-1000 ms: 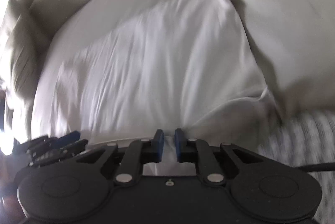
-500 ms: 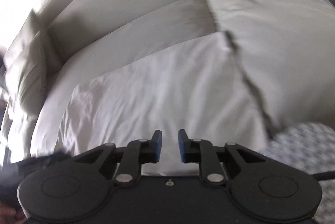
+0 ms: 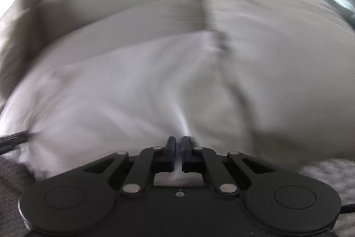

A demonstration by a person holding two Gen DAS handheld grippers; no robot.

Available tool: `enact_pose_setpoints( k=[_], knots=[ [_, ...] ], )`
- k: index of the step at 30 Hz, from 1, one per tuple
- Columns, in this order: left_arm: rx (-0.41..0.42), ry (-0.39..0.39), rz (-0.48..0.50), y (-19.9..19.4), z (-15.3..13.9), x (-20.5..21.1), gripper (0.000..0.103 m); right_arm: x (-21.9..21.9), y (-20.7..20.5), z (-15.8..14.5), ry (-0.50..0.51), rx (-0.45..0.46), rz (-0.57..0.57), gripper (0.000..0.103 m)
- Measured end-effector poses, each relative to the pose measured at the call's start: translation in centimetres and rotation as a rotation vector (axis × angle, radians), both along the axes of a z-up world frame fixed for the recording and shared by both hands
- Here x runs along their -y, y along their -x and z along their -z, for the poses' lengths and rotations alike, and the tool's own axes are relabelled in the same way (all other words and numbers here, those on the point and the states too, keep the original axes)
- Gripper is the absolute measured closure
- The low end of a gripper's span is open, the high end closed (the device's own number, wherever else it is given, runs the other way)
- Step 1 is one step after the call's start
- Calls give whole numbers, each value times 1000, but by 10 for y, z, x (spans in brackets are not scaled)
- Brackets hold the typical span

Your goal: Fold clothes

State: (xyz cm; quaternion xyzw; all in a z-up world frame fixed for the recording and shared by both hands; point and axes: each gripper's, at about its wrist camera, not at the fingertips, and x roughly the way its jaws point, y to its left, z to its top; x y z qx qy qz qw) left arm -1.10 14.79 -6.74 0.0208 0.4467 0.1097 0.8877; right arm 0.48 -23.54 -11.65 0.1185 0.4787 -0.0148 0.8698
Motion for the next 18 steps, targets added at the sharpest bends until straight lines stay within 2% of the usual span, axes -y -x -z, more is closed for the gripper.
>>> enact_pose_setpoints(
  k=[3, 5, 8, 9, 11, 14, 16, 18],
  knots=[
    [-64, -31, -46, 0, 6, -14, 75, 31, 2, 13, 61, -90, 124, 96],
    [-108, -48, -63, 1, 9, -19, 74, 36, 5, 16, 51, -109, 134, 96],
    [-96, -29, -89, 10, -3, -28, 74, 36, 13, 6, 50, -108, 158, 96],
    [-78, -36, -94, 14, -9, -28, 79, 35, 16, 2, 50, -107, 168, 95],
    [-29, -46, -93, 23, -23, -27, 81, 35, 25, -13, 26, -53, 174, 92],
    [98, 22, -44, 32, -52, -27, 81, 35, 38, -42, -42, 87, 167, 91],
    [164, 70, 5, 27, -66, -16, 81, 33, 38, -55, -107, 185, 162, 91],
    [211, 100, 79, 16, -76, 1, 81, 26, 29, -62, -137, 247, 156, 91]
  ],
)
